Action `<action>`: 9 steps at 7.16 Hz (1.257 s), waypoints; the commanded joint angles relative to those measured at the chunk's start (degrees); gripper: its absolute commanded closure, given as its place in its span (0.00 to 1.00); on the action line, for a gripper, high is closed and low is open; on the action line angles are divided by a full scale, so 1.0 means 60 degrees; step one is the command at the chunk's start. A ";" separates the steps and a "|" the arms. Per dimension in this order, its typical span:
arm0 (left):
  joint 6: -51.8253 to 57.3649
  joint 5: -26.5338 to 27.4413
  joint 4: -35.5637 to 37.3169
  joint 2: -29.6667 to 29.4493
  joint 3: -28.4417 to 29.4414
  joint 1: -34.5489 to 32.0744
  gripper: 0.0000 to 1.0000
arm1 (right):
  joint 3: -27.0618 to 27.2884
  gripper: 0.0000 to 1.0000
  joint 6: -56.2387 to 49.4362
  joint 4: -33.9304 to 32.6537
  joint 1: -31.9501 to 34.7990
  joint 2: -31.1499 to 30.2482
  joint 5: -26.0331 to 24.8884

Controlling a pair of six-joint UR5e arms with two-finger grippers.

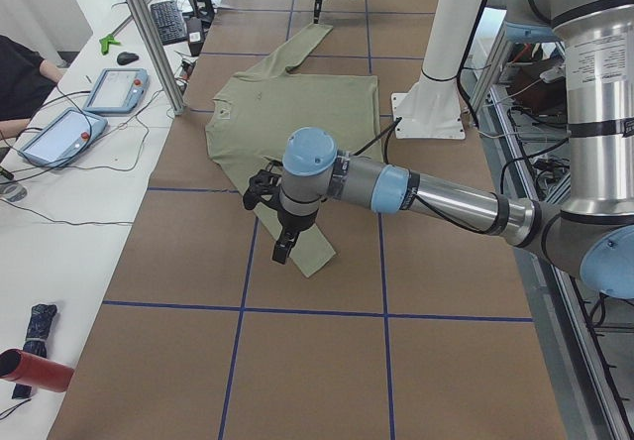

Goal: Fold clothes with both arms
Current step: 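Lift the grasped sleeve cuff off the table with the right gripper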

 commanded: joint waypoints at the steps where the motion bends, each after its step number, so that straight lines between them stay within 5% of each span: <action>1: 0.0000 0.0000 0.0001 0.0015 0.0001 0.0000 0.00 | 0.0042 1.00 0.0045 0.0014 -0.0010 0.0010 0.0012; 4: 0.0000 0.0000 0.0001 0.0015 0.0001 0.0000 0.00 | 0.0901 1.00 0.0060 -0.0218 0.0107 -0.0091 0.0011; 5: 0.0000 0.0000 -0.0014 0.0015 0.0015 0.0000 0.00 | 0.1589 1.00 0.0060 -0.1134 0.0194 -0.0107 0.0012; 7: 0.0000 0.0000 -0.0014 0.0015 0.0015 0.0000 0.00 | 0.4058 1.00 0.0060 -0.4450 0.0268 0.0038 -0.0206; 9: 0.0000 0.0000 0.0001 0.0001 0.0015 0.0000 0.00 | 0.5779 1.00 0.0075 -0.8387 0.0254 0.1537 -0.1025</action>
